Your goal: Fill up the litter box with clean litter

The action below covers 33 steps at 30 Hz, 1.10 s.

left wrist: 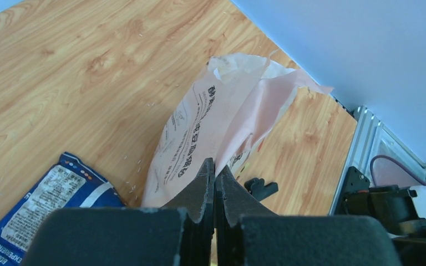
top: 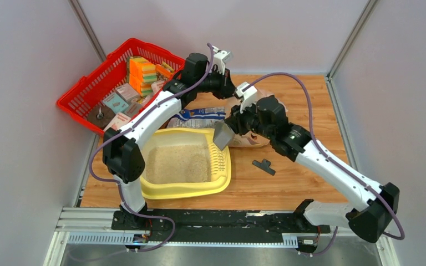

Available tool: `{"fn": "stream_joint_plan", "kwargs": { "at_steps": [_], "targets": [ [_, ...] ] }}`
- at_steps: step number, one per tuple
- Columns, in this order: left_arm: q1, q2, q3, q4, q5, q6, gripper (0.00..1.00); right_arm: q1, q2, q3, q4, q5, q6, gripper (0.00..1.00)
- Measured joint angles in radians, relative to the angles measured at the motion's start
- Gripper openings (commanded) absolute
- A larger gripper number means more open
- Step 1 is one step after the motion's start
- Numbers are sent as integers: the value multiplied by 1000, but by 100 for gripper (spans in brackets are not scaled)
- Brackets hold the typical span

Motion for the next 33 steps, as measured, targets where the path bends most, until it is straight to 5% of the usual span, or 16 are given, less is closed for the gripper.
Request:
{"fn": "stream_joint_plan", "kwargs": {
  "at_steps": [6, 14, 24, 33],
  "targets": [
    [0, 0, 0, 0, 6, 4, 0, -74, -116, 195, -286, -64, -109, 0],
    [1, -24, -39, 23, 37, 4, 0, -568, -207, 465, -440, -123, -119, 0],
    [1, -98, -140, 50, 116, 58, 0, -722, -17, 378, -380, -233, -117, 0],
    [1, -116, -160, 54, 150, 86, 0, -741, 71, 227, -307, -439, -148, 0]
  ]
}}
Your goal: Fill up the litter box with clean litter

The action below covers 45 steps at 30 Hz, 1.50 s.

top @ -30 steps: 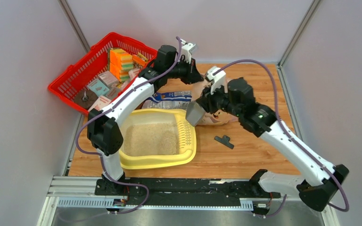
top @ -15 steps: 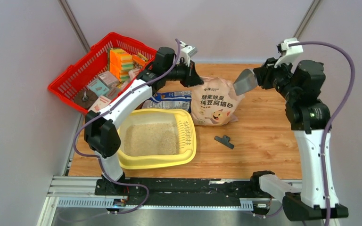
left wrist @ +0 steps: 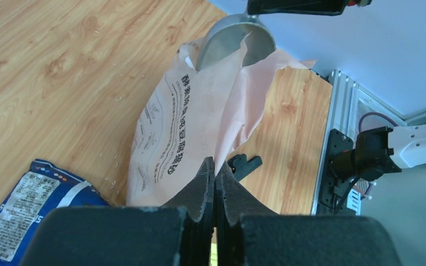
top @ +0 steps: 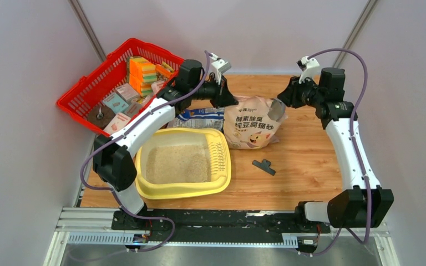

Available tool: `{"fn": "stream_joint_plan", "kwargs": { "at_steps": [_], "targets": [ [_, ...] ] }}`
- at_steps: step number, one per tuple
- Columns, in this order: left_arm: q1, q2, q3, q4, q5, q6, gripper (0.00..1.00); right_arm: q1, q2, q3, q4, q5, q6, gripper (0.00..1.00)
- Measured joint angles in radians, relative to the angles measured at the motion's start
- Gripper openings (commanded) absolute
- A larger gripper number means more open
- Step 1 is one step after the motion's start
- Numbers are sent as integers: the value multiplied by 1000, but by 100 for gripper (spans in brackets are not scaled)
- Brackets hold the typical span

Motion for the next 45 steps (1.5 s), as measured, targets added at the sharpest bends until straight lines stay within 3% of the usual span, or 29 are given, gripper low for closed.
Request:
{"fn": "stream_joint_plan", "kwargs": {
  "at_steps": [4, 15, 23, 35, 45],
  "targets": [
    [0, 0, -1, 8, 5, 6, 0, 14, 25, -44, 53, -47, -25, 0],
    [0, 14, 10, 35, -27, -15, 0, 216, 11, -209, 227, 326, 71, 0],
    [8, 53, 40, 56, -33, -42, 0, 336, 10, -348, 378, 526, -74, 0],
    [10, 70, 42, 89, -37, -72, 0, 314, 81, -385, 524, 490, 62, 0],
    [10, 102, 67, 103, -32, -112, 0, 206, 115, -407, 584, 281, 206, 0]
  ]
}}
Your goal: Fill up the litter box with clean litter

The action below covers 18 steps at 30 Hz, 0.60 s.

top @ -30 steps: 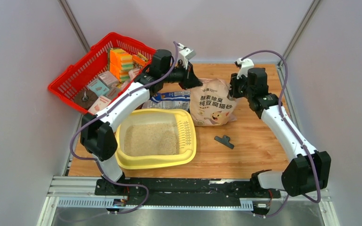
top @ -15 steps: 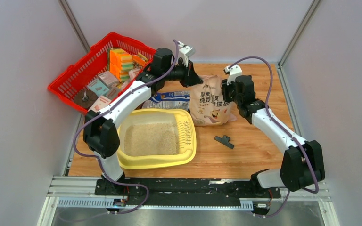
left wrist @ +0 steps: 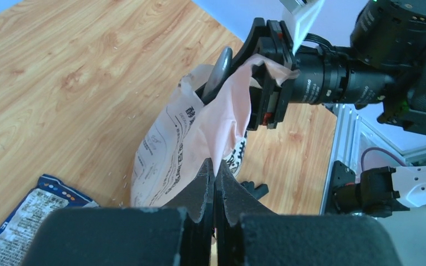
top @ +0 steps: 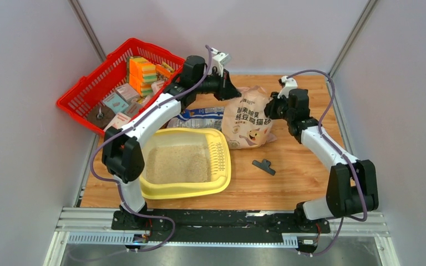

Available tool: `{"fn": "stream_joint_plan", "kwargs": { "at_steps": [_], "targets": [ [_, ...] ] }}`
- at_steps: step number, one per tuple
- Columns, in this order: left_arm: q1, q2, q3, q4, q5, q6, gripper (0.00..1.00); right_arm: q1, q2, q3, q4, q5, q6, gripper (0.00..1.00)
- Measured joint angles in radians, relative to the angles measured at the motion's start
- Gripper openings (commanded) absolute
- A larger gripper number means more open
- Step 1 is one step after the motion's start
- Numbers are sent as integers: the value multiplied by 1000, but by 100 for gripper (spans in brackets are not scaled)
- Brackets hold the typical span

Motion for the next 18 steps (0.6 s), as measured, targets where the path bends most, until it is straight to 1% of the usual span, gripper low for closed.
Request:
{"fn": "stream_joint_plan", "kwargs": {
  "at_steps": [5, 9, 14, 18],
  "targets": [
    [-5, 29, 34, -6, 10, -1, 0, -78, 50, 11, 8, -119, 171, 0],
    [-9, 48, 74, -45, 8, 13, 0, -121, 85, 54, -28, -226, 301, 0],
    [-15, 54, 109, -89, 8, 42, 0, -180, 91, 76, -53, -361, 455, 0],
    [-34, 81, 162, -115, 7, 66, 0, -293, 90, 76, -55, -431, 547, 0]
  ]
}}
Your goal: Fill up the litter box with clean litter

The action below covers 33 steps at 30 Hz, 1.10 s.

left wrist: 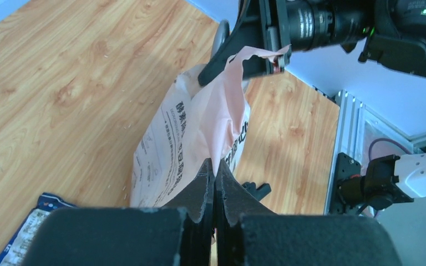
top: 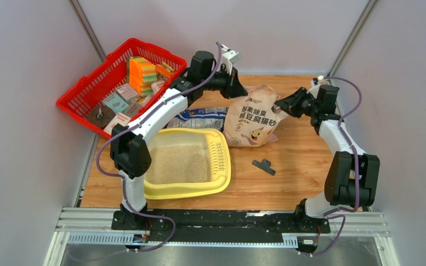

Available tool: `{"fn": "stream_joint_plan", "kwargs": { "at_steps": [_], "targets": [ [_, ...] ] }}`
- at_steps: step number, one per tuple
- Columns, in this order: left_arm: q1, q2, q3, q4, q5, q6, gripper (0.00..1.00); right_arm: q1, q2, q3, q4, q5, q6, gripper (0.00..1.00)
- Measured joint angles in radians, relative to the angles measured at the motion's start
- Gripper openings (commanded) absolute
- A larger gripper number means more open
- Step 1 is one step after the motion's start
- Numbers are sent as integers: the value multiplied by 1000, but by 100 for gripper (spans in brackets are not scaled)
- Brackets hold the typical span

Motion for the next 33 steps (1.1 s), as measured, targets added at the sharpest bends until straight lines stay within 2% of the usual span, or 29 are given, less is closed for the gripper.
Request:
{"fn": "stream_joint_plan", "kwargs": {
  "at_steps": [5, 10, 19, 33],
  "targets": [
    [-21, 52, 87, -34, -5, 34, 0, -137, -3, -2, -1, -70, 58, 0],
    [-23, 68, 124, -82, -7, 94, 0, -219, -27, -26, 6, -138, 77, 0],
    [-18, 68, 140, -131, 12, 185, 0, -309, -53, -73, 84, -254, 140, 0],
    [-12, 68, 143, -141, 17, 208, 0, -387, -46, -80, 150, -439, 90, 0]
  ]
}}
